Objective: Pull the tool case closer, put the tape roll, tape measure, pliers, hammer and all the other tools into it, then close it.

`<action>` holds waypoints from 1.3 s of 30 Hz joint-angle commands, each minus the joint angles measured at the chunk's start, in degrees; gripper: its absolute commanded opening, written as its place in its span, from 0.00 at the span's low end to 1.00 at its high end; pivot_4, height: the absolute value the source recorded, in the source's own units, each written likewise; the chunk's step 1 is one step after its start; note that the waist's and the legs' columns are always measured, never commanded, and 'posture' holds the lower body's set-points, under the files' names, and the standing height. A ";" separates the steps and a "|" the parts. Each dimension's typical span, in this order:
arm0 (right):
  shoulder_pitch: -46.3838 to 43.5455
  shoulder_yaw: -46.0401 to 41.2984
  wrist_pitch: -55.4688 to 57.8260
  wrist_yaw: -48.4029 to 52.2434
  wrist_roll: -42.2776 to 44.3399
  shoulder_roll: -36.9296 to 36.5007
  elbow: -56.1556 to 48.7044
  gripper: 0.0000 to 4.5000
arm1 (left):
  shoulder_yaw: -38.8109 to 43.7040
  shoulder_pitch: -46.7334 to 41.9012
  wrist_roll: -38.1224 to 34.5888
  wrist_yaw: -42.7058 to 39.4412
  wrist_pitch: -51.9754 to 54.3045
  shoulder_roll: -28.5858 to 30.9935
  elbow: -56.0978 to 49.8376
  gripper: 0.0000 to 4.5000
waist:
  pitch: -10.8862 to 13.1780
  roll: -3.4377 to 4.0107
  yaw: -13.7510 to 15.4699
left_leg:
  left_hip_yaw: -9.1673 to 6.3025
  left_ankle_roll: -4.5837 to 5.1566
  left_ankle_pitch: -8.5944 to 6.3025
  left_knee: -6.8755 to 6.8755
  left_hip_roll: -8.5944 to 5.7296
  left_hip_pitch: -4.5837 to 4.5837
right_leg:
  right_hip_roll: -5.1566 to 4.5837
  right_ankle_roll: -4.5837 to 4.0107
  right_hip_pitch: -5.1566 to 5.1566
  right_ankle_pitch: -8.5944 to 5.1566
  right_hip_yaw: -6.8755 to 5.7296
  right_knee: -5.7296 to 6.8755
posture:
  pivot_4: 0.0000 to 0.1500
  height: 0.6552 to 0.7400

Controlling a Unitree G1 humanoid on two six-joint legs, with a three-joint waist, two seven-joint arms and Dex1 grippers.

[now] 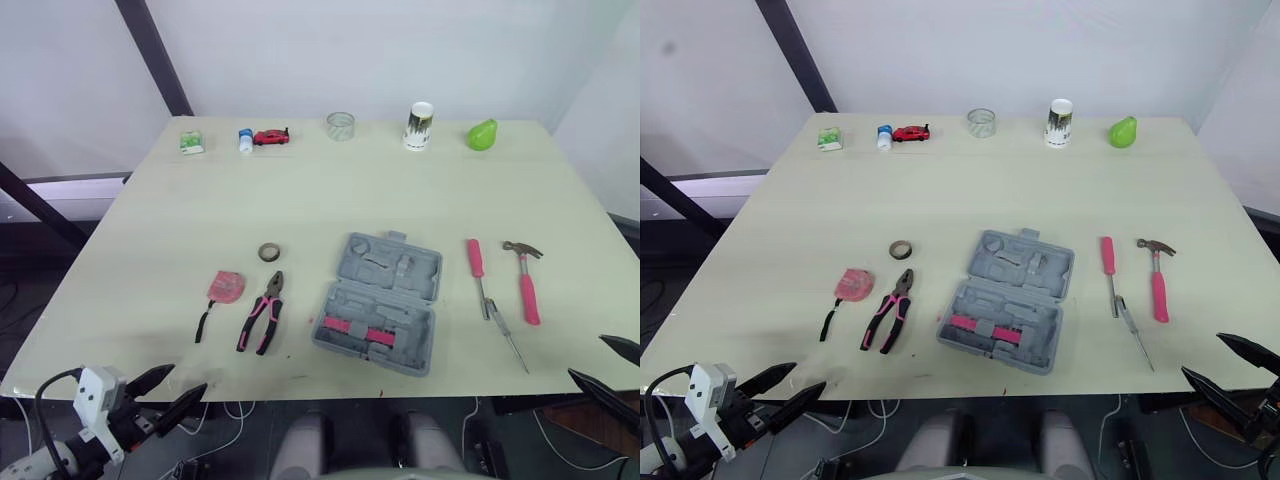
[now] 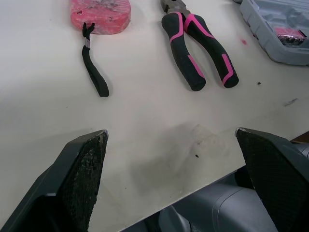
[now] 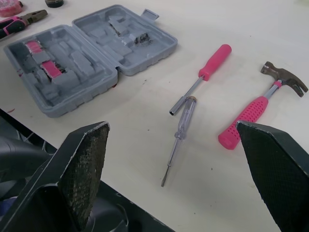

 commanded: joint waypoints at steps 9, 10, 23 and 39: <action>-8.31 10.42 20.65 -20.70 6.27 -2.59 -23.42 0.98 | -1.69 -15.20 -6.02 -5.75 4.18 7.20 -3.16 1.00 | -0.03 -0.01 0.15 | 0.00 0.00 0.01 0.03 0.01 -0.12 | 0.06 -0.19 -0.06 0.11 -0.14 0.09 | 1.00 1.00; -10.23 11.68 22.90 -22.85 6.50 -3.47 -24.41 0.98 | -3.28 -17.44 -2.46 -2.77 3.66 8.04 -3.35 1.00 | -0.03 -0.02 0.07 | 0.05 0.03 -0.01 0.00 -0.09 -0.16 | 0.22 -0.15 -0.07 0.10 -0.13 0.04 | 1.00 1.00; -28.60 30.90 37.99 -30.80 0.20 -9.30 -16.43 0.69 | -30.81 -55.81 10.05 -18.66 5.95 11.10 17.93 0.72 | 0.06 -0.24 -0.49 | -0.01 0.12 -0.04 0.04 -0.40 -0.25 | 0.41 0.12 -0.15 0.25 -0.03 0.17 | 1.00 1.00; -47.57 49.85 44.16 -30.25 -13.95 -8.60 -1.76 0.00 | -44.14 -79.53 29.43 -17.39 -9.79 -2.96 51.09 0.01 | 0.11 -0.28 -0.19 | -0.38 0.15 -0.03 0.40 -0.60 -0.93 | 0.42 0.15 -0.42 0.26 -0.66 0.25 | 1.00 1.00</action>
